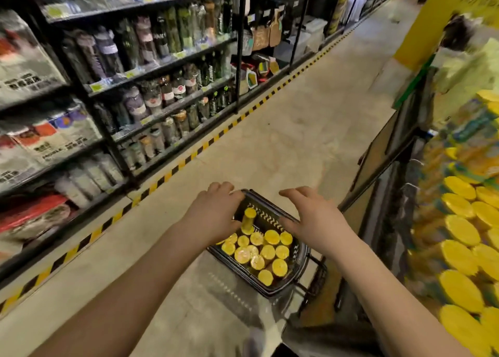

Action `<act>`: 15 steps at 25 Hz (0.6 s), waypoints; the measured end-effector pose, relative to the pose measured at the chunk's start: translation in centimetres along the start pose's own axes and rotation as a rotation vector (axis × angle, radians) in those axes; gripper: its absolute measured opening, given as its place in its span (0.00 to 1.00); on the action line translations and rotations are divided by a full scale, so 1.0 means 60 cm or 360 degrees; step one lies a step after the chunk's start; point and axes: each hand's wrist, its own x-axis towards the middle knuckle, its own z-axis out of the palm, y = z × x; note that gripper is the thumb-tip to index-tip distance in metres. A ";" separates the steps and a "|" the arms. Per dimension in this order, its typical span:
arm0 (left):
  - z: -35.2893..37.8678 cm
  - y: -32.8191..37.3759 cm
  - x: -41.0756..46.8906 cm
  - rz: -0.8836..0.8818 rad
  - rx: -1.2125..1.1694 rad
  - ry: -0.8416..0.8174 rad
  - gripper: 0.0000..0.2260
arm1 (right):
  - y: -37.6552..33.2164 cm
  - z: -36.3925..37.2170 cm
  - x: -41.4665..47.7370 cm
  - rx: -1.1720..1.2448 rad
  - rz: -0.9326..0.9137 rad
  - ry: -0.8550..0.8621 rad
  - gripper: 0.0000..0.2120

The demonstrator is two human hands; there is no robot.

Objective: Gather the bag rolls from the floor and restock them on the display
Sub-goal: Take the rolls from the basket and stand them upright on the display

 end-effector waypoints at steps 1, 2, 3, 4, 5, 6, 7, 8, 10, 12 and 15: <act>0.009 -0.012 0.014 -0.0006 -0.0015 -0.0033 0.25 | -0.001 0.012 0.020 0.0010 -0.0001 -0.0022 0.28; 0.018 -0.022 0.030 -0.0014 -0.0029 -0.0064 0.25 | 0.000 0.025 0.042 0.0024 0.0002 -0.0046 0.28; 0.028 -0.030 0.046 -0.0019 -0.0041 -0.0084 0.24 | 0.003 0.037 0.064 0.0037 0.0003 -0.0069 0.28; 0.038 -0.039 0.066 -0.0022 -0.0044 -0.0097 0.24 | 0.008 0.051 0.088 0.0054 0.0008 -0.0095 0.29; 0.047 -0.047 0.085 -0.0023 -0.0052 -0.0107 0.24 | 0.015 0.062 0.110 0.0073 0.0011 -0.0114 0.29; 0.055 -0.054 0.104 -0.0031 -0.0064 -0.0120 0.24 | 0.024 0.073 0.132 0.0096 0.0016 -0.0137 0.29; 0.068 -0.063 0.128 -0.0044 -0.0074 -0.0145 0.25 | 0.037 0.088 0.159 0.0123 0.0030 -0.0158 0.29; 0.082 -0.074 0.153 -0.0060 -0.0085 -0.0173 0.25 | 0.053 0.103 0.186 0.0149 0.0051 -0.0177 0.28; 0.120 -0.097 0.203 -0.0093 -0.0109 -0.0249 0.26 | 0.085 0.143 0.237 0.0185 0.0083 -0.0222 0.28; 0.172 -0.122 0.255 -0.0108 -0.0144 -0.0311 0.27 | 0.115 0.197 0.287 0.0183 0.0109 -0.0283 0.28; 0.264 -0.150 0.319 -0.0108 -0.0202 -0.0385 0.28 | 0.153 0.293 0.341 0.0237 0.0178 -0.0360 0.28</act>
